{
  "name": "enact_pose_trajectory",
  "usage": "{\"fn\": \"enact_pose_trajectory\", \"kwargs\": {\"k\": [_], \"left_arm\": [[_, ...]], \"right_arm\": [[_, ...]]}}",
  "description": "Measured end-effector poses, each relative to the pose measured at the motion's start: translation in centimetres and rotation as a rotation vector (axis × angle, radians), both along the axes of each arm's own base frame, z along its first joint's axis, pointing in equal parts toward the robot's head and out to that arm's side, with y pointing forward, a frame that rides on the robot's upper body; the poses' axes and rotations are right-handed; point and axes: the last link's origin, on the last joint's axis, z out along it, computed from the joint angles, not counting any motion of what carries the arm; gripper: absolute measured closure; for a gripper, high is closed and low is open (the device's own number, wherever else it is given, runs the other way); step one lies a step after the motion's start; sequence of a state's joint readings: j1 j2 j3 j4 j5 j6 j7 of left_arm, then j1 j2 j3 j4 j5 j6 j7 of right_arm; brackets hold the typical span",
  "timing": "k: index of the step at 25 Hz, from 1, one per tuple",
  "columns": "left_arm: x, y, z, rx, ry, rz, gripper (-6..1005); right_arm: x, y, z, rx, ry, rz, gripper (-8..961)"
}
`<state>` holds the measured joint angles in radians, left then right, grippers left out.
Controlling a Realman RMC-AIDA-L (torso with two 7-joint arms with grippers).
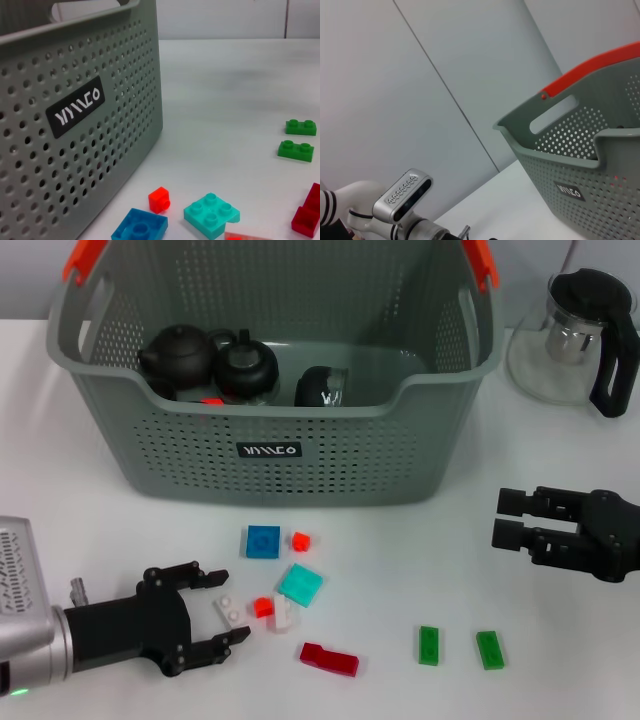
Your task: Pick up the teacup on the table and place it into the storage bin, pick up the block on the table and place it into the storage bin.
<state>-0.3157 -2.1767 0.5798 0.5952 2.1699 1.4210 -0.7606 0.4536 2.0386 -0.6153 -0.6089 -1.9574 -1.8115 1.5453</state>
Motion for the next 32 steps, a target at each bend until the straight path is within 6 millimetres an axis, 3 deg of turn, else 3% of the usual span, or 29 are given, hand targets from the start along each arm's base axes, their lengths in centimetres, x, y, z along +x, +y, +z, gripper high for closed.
{"fn": "enact_pose_trajectory", "kwargs": {"k": [23, 26, 32], "left_arm": [[-0.14, 0.19, -0.26, -0.003, 0.017, 0.008, 436], [-0.04, 0.31, -0.21, -0.001, 0.012, 0.009, 588], [0.32, 0.25, 0.18, -0.008, -0.01, -0.009, 585]], "right_arm": [[0.08, -0.17, -0.02, -0.009, 0.0, -0.003, 280], [0.07, -0.14, 0.01, -0.008, 0.0, -0.003, 280], [0.08, -0.12, 0.13, -0.006, 0.003, -0.003, 279]]}}
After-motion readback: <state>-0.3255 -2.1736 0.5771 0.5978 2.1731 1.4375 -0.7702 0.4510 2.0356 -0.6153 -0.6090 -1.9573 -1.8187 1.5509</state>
